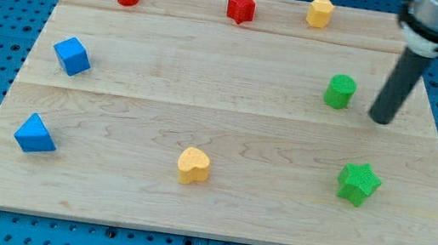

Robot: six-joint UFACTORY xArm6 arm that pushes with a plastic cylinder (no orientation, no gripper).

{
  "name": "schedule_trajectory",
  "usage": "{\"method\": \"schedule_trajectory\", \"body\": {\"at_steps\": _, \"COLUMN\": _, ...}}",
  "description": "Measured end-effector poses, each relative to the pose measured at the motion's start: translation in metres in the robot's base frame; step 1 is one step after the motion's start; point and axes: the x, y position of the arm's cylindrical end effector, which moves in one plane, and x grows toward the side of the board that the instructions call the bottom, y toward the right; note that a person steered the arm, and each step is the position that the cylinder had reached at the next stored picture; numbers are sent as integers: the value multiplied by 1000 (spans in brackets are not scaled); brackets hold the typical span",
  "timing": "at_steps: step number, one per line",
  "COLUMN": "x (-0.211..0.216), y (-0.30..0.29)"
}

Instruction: Move the green circle towards the center of the board

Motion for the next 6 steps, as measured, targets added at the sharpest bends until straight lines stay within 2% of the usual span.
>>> {"method": "schedule_trajectory", "body": {"at_steps": 1, "x": -22, "y": 25}}
{"method": "schedule_trajectory", "body": {"at_steps": 2, "x": -39, "y": -16}}
{"method": "schedule_trajectory", "body": {"at_steps": 4, "x": -45, "y": -156}}
{"method": "schedule_trajectory", "body": {"at_steps": 5, "x": -46, "y": -110}}
{"method": "schedule_trajectory", "body": {"at_steps": 6, "x": -46, "y": -109}}
